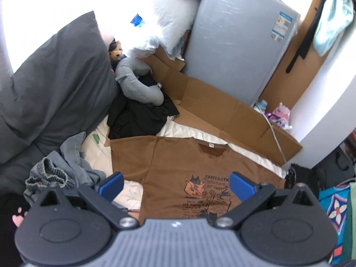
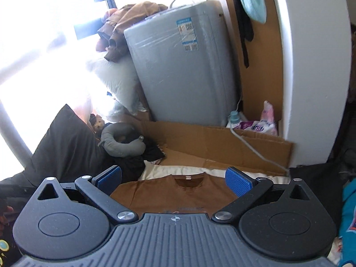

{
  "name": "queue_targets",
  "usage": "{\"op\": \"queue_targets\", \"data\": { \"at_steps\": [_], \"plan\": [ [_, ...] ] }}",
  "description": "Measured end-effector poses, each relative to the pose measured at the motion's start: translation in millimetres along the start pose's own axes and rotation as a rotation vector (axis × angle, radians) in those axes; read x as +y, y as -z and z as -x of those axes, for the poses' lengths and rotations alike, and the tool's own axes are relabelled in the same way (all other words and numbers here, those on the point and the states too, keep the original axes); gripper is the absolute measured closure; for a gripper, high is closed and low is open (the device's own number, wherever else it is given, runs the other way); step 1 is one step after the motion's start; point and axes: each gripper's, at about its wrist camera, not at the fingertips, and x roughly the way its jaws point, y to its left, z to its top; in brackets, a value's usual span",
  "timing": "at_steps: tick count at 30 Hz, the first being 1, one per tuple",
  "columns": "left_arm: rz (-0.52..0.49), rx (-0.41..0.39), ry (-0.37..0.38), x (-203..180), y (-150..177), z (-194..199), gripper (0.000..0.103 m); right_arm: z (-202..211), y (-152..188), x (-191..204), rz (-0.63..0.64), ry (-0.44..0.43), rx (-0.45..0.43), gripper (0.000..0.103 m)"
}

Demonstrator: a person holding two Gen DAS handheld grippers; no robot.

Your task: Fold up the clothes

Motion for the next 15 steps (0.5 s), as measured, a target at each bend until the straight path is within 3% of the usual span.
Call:
{"op": "queue_targets", "data": {
  "at_steps": [10, 15],
  "plan": [
    [0.028, -0.027, 0.058, 17, 11, 12, 0.001, 39, 29, -18, -0.197, 0.007, -0.081, 0.001],
    [-0.011, -0.027, 0.057, 26, 25, 6, 0.001, 42, 47, -5, -0.184, 0.027, -0.088, 0.001]
  ]
}}
